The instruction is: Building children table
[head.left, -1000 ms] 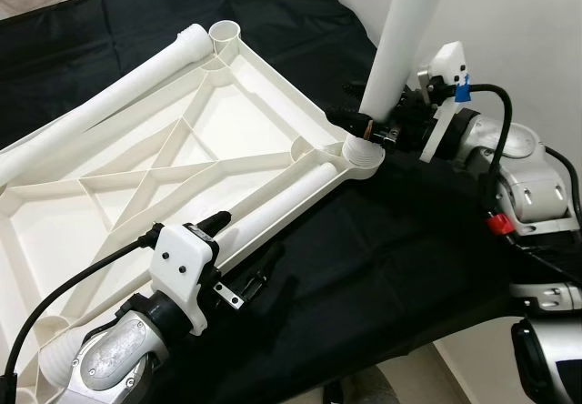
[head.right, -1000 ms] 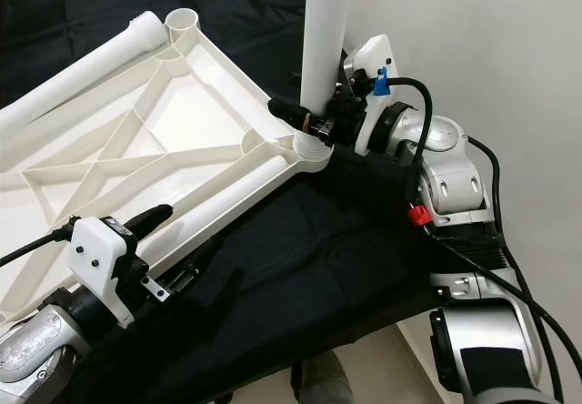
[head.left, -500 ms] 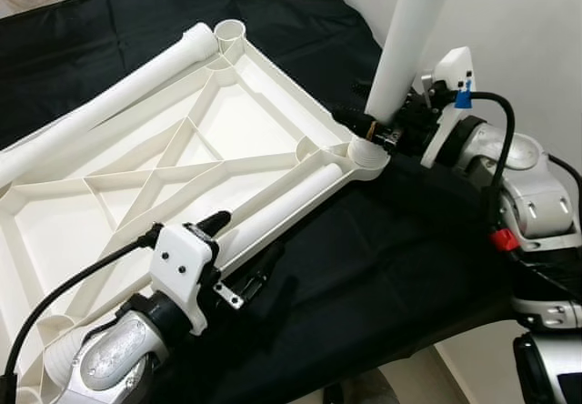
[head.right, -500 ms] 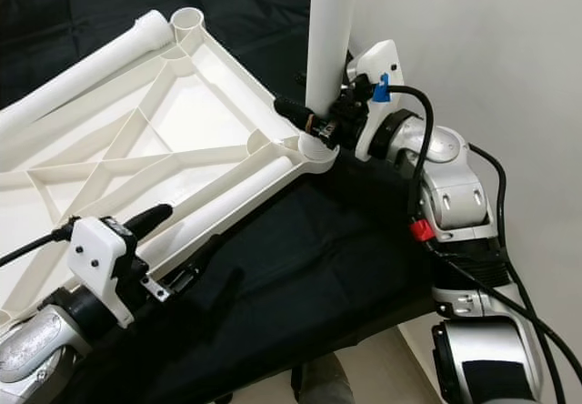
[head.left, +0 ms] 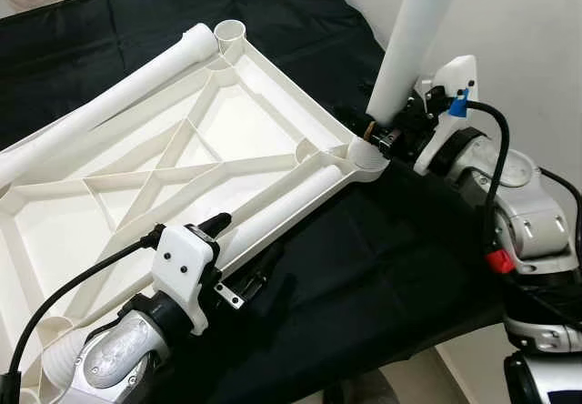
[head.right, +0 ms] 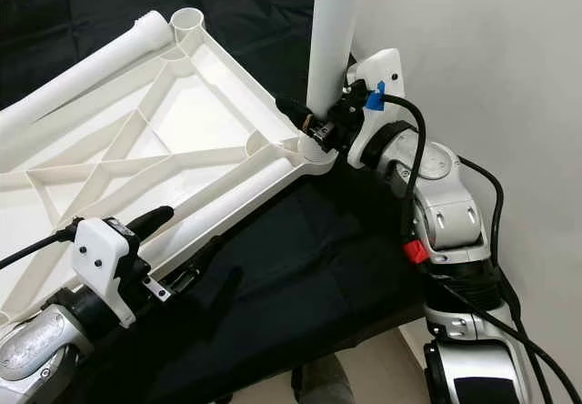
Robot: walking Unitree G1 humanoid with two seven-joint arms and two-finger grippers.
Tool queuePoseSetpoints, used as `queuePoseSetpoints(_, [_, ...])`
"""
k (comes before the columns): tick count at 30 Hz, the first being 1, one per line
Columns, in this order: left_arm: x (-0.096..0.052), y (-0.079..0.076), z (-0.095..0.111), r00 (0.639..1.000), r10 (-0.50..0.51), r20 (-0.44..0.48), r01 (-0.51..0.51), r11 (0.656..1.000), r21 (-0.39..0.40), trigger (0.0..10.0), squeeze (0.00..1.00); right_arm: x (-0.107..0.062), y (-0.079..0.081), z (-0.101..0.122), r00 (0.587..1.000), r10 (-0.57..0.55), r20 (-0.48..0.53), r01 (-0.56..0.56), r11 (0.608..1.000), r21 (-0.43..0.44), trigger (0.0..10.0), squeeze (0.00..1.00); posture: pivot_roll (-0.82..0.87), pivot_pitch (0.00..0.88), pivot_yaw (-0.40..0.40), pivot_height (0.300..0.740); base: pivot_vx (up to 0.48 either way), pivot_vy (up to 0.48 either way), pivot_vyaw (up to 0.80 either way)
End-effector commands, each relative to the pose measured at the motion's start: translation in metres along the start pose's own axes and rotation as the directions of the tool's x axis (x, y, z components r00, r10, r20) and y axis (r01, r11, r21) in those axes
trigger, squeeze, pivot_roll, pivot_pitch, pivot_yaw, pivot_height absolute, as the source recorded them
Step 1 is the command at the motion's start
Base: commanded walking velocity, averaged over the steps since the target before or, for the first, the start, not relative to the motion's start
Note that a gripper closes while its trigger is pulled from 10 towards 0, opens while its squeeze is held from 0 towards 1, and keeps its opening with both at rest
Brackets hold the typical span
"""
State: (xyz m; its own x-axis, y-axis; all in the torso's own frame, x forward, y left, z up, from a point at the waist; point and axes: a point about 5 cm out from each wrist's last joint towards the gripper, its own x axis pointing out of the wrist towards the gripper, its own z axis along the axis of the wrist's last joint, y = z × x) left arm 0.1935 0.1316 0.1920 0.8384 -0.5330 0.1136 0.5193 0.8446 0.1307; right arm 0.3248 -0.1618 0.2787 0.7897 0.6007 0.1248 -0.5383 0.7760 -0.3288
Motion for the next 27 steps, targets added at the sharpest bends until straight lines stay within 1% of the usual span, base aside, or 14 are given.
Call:
queuePoseSetpoints(1, [-0.003,0.0,-0.005,1.0,-0.005,-0.024,0.005,1.0,0.012,10.0,0.0,-0.009,-0.002,-0.038,0.978,-0.09,-0.189,0.105,0.992,0.069,10.0,0.0,0.02,0.347,0.029,0.74,0.0,0.0,0.0])
queuePoseSetpoints(4, [-0.002,0.001,-0.005,1.0,-0.005,-0.023,0.005,1.0,0.013,10.0,0.0,-0.009,0.001,-0.035,0.971,-0.142,-0.19,0.156,0.986,0.061,10.0,0.0,0.02,0.345,0.029,0.74,0.0,0.0,0.0])
queuePoseSetpoints(6, [-0.002,0.001,-0.005,1.0,-0.005,-0.023,0.005,1.0,0.013,10.0,0.0,-0.009,0.001,-0.034,0.969,-0.156,-0.189,0.17,0.983,0.062,10.0,0.0,0.02,0.345,0.029,0.74,0.0,0.0,0.0])
queuePoseSetpoints(10, [-0.001,0.001,-0.005,1.0,-0.005,-0.021,0.005,1.0,0.013,10.0,0.0,-0.01,0.0,-0.032,0.958,-0.221,-0.182,0.234,0.971,0.052,10.0,0.0,0.01,0.344,0.028,0.74,0.0,0.0,0.0])
queuePoseSetpoints(16, [-0.001,0.001,-0.005,1.0,-0.005,-0.02,0.005,1.0,0.013,10.0,0.0,-0.011,-0.001,-0.032,0.946,-0.265,-0.184,0.278,0.96,0.043,10.0,0.0,0.01,0.342,0.026,0.74,0.0,0.0,0.0])
queuePoseSetpoints(17, [0.0,0.001,-0.005,1.0,-0.004,-0.018,0.004,1.0,0.014,10.0,0.0,-0.012,-0.002,-0.031,0.932,-0.312,-0.184,0.324,0.945,0.039,10.0,0.0,0.01,0.342,0.026,0.74,0.0,0.0,0.0])
queuePoseSetpoints(18, [0.0,0.001,-0.005,1.0,-0.004,-0.018,0.004,1.0,0.014,10.0,0.0,-0.012,-0.002,-0.031,0.932,-0.312,-0.184,0.324,0.945,0.039,10.0,0.0,0.01,0.342,0.026,0.74,0.0,0.0,0.0])
queuePoseSetpoints(19, [0.0,0.001,-0.005,1.0,-0.004,-0.018,0.004,1.0,0.015,10.0,0.0,-0.013,-0.001,-0.03,0.924,-0.336,-0.184,0.348,0.937,0.036,10.0,0.0,0.01,0.341,0.026,0.74,0.0,0.0,0.0])
queuePoseSetpoints(21, [0.0,0.001,-0.005,1.0,-0.004,-0.017,0.004,1.0,0.015,10.0,0.0,-0.013,0.0,-0.029,0.918,-0.351,-0.183,0.363,0.931,0.034,10.0,0.0,0.01,0.341,0.026,0.74,0.0,0.0,0.0])
queuePoseSetpoints(23, [0.0,0.002,-0.006,1.0,-0.004,-0.016,0.004,1.0,0.015,10.0,0.0,-0.013,0.006,-0.028,0.908,-0.379,-0.18,0.391,0.92,0.034,10.0,0.0,0.01,0.34,0.027,0.74,0.0,0.0,0.0])
queuePoseSetpoints(27, [0.0,0.002,-0.006,1.0,-0.005,-0.015,0.005,1.0,0.016,10.0,0.0,-0.013,0.011,-0.027,0.9,-0.397,-0.177,0.41,0.911,0.037,10.0,0.0,0.01,0.34,0.027,0.74,0.0,0.0,0.0])
